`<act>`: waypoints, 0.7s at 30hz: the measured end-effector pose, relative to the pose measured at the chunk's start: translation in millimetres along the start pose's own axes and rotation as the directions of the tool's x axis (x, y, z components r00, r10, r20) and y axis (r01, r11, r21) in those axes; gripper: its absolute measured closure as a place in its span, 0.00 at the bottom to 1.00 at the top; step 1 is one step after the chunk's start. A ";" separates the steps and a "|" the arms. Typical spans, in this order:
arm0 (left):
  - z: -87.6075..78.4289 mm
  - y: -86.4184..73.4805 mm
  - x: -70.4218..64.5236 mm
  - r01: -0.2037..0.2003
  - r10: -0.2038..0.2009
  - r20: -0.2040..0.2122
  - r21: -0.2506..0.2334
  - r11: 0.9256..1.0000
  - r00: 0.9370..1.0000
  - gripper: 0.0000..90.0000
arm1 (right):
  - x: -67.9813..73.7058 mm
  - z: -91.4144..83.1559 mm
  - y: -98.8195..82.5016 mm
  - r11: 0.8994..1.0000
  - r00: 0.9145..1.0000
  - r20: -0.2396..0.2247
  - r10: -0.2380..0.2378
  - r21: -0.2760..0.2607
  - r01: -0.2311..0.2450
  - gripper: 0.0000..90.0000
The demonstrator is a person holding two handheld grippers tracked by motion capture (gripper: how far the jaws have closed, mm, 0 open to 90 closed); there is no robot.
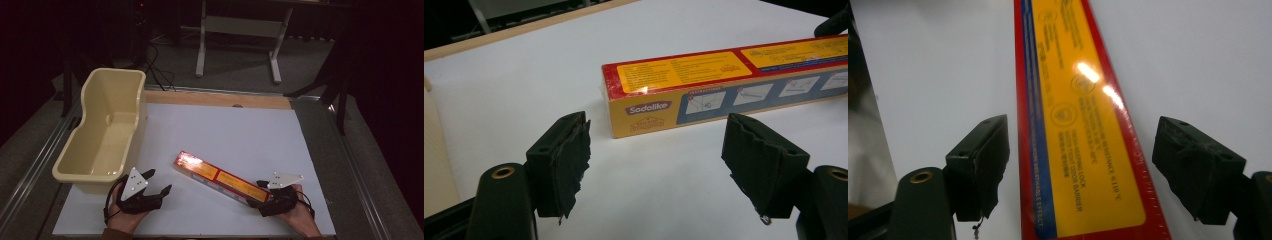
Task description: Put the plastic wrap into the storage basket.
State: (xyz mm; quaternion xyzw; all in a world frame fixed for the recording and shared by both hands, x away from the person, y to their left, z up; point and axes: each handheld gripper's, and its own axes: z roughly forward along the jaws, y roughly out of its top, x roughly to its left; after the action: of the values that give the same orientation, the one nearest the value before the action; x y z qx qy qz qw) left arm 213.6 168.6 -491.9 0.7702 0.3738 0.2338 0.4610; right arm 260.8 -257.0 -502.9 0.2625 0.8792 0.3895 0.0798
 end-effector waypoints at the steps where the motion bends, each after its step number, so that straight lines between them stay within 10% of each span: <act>1: 0.1 -0.1 0.1 0.000 0.000 0.000 0.001 1.000 1.000 0.30 | -0.1 1.5 0.6 1.000 1.000 0.001 -0.009 0.022 0.009 0.26; 8: 1.1 -0.4 0.3 0.013 -0.013 0.004 -0.001 1.000 1.000 0.30 | 1.2 9.9 2.2 0.987 0.997 0.031 -0.069 0.149 0.064 0.33; 21: -0.7 -0.6 1.5 0.017 -0.017 0.002 -0.006 1.000 1.000 0.31 | -5.6 -9.2 -12.5 0.988 0.995 0.098 -0.001 0.155 -0.014 0.37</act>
State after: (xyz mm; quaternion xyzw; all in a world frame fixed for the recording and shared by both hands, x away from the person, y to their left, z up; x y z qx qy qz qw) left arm 213.8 170.3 -492.1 0.7658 0.3792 0.2304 0.4655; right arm 257.4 -272.8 -506.0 0.2895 0.9011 0.3068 0.1007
